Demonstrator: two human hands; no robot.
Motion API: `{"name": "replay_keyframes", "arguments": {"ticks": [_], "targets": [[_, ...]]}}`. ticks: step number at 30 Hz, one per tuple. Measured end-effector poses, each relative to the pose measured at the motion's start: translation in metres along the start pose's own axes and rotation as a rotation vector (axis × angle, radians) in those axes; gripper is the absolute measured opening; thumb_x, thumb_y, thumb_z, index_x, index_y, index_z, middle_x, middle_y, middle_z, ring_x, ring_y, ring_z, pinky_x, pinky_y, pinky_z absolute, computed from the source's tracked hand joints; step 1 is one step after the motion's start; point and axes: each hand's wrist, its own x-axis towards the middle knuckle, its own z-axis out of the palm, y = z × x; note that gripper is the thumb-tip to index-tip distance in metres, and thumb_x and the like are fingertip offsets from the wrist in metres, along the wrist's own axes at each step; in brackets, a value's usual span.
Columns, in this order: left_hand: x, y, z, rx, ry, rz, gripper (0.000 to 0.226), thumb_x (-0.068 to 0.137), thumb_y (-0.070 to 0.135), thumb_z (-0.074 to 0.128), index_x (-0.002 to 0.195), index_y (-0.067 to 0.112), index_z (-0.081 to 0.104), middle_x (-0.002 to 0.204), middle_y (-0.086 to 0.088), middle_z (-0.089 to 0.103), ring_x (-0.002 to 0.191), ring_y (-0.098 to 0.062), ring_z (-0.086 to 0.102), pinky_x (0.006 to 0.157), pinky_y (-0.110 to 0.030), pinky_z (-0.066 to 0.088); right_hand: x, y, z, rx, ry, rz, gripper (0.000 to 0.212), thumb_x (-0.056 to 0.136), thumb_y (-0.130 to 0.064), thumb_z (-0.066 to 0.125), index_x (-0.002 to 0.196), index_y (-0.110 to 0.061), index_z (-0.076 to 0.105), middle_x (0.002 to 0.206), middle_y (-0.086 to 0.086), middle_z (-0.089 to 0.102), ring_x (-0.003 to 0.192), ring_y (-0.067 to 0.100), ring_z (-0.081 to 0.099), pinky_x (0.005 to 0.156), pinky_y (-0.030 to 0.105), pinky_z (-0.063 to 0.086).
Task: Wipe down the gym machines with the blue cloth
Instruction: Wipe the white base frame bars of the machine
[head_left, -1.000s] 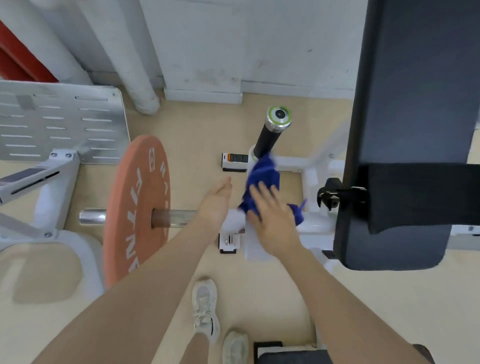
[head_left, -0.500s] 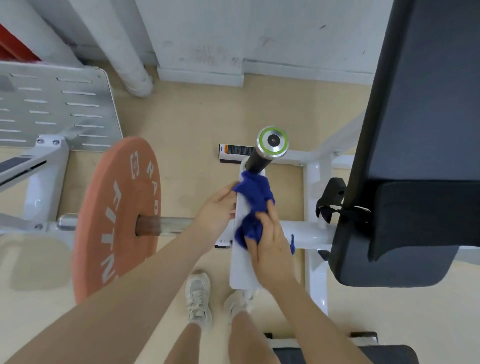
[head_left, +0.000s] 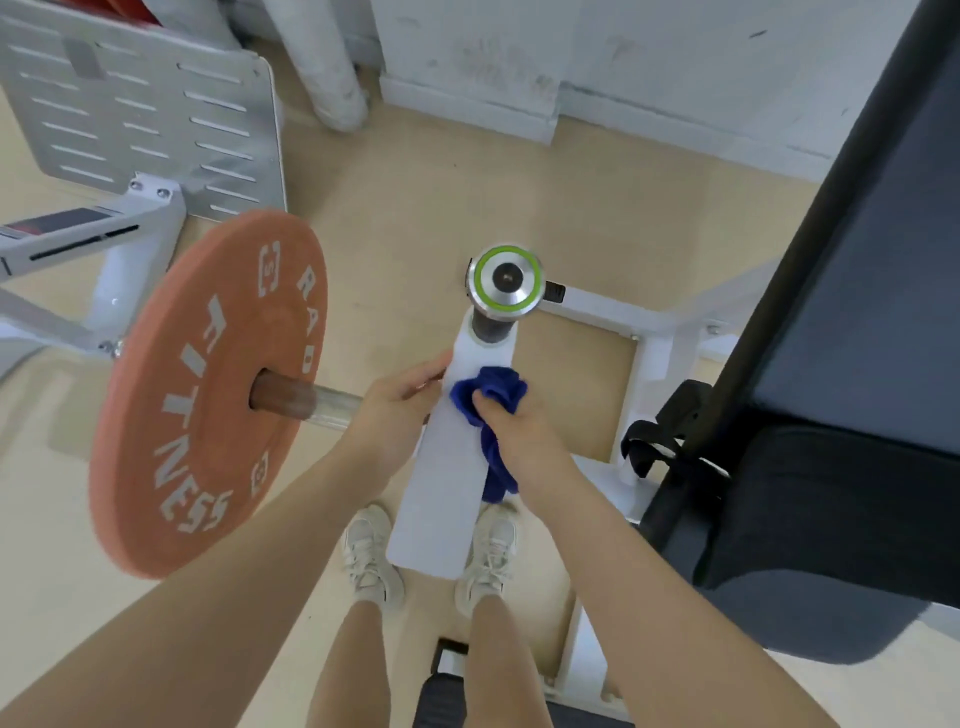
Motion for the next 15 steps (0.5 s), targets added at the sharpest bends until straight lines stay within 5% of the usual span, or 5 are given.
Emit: {"name": "replay_keyframes", "arguments": {"ticks": [2, 4, 10, 12, 15], "targets": [[-0.001, 0.002, 0.001, -0.013, 0.012, -0.017, 0.035, 0.097, 0.003, 0.041, 0.116, 0.026, 0.059, 0.092, 0.017, 0.067, 0.073, 0.009, 0.063, 0.063, -0.007, 0.050, 0.017, -0.016, -0.001, -0.065, 0.060, -0.090, 0.003, 0.094, -0.014, 0.053, 0.095, -0.015, 0.051, 0.068, -0.008, 0.054, 0.059, 0.000, 0.050, 0.054, 0.014, 0.040], [-0.001, 0.002, 0.001, -0.019, 0.012, -0.051, 0.033, 0.097, 0.009, 0.042, 0.121, 0.025, 0.059, 0.101, 0.011, 0.068, 0.084, 0.002, 0.064, 0.073, -0.013, 0.052, 0.025, -0.013, 0.002, -0.087, 0.087, -0.109, 0.008, 0.093, -0.016, 0.053, 0.097, -0.011, 0.048, 0.061, -0.008, 0.049, 0.048, -0.001, 0.045, 0.046, 0.015, 0.035], [-0.009, 0.002, 0.007, -0.008, 0.031, -0.099, 0.038, 0.099, 0.014, 0.041, 0.133, 0.028, 0.049, 0.140, 0.005, 0.048, 0.130, -0.018, 0.043, 0.112, -0.038, 0.031, -0.023, 0.047, 0.019, -0.406, 0.181, -0.112, 0.030, 0.094, -0.020, 0.053, 0.118, -0.004, 0.044, 0.088, 0.000, 0.053, 0.081, 0.020, 0.057, 0.068, 0.028, 0.039], [-0.008, 0.003, 0.007, -0.044, 0.036, -0.116, 0.037, 0.098, 0.015, 0.042, 0.132, 0.026, 0.050, 0.133, 0.004, 0.054, 0.122, -0.018, 0.051, 0.102, -0.026, 0.042, -0.019, 0.045, 0.025, -0.416, 0.236, -0.145, 0.040, 0.093, -0.021, 0.052, 0.128, -0.009, 0.038, 0.105, 0.001, 0.053, 0.097, 0.024, 0.057, 0.079, 0.034, 0.044], [-0.006, 0.002, 0.004, -0.117, 0.022, -0.128, 0.033, 0.098, 0.017, 0.042, 0.128, 0.025, 0.054, 0.093, 0.006, 0.066, 0.077, -0.010, 0.064, 0.061, -0.014, 0.050, 0.006, 0.031, 0.026, -0.383, 0.266, -0.237, 0.052, 0.090, -0.017, 0.053, 0.136, -0.008, 0.030, 0.121, 0.011, 0.051, 0.106, 0.029, 0.054, 0.090, 0.046, 0.045]]}}
